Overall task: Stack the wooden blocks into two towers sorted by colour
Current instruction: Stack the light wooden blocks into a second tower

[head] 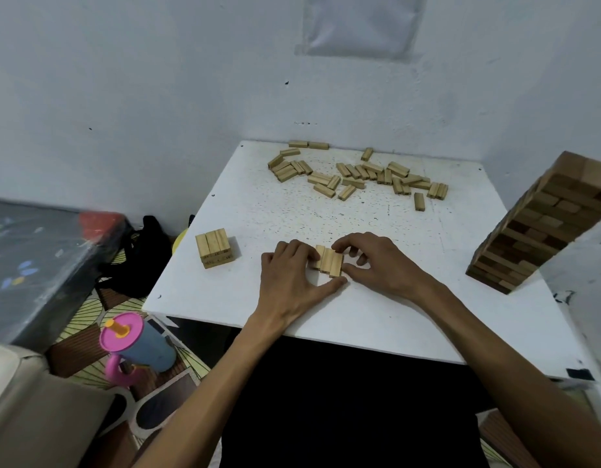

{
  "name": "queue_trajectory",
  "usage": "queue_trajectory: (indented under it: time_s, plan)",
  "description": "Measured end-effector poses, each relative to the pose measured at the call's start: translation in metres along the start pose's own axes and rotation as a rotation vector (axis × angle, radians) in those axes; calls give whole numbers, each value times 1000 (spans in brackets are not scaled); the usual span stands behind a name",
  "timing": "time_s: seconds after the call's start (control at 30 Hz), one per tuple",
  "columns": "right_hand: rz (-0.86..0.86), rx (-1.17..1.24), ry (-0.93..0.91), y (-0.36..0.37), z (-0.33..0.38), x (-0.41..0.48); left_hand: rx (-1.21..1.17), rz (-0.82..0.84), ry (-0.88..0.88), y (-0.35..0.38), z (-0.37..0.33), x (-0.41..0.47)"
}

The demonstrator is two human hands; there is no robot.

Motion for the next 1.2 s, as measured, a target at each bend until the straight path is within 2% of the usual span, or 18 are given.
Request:
queue_trajectory:
  time_s: [0.2,0.47,0.6,0.7,0.83,1.2]
  plan:
    - [-10,-52,15,1,-2,4,-10,-10,-55,0,1,7]
    - [206,-60,112,5,-5,10,-120,353,85,6,0,25]
    - [235,-28,116,4,-3,12,-36,334,85,6,3,26]
    - [244,-31,120,4,-3,13,-21,398,44,9,5,25]
    - [255,-23,129,5,-4,15,14,475,85,14,-1,26]
    - [259,-34,166,4,-6,16,-16,531,163,18,-9,37]
Point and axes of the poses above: each hand's wrist, its own x-axis towards the middle knuckle, its own y-axis out of the palm, z = x × y, the point moved 9 cm from there along x, towards the middle knuckle, and after that the axes turned 7 degrees about -y, right-handed, at the moved point
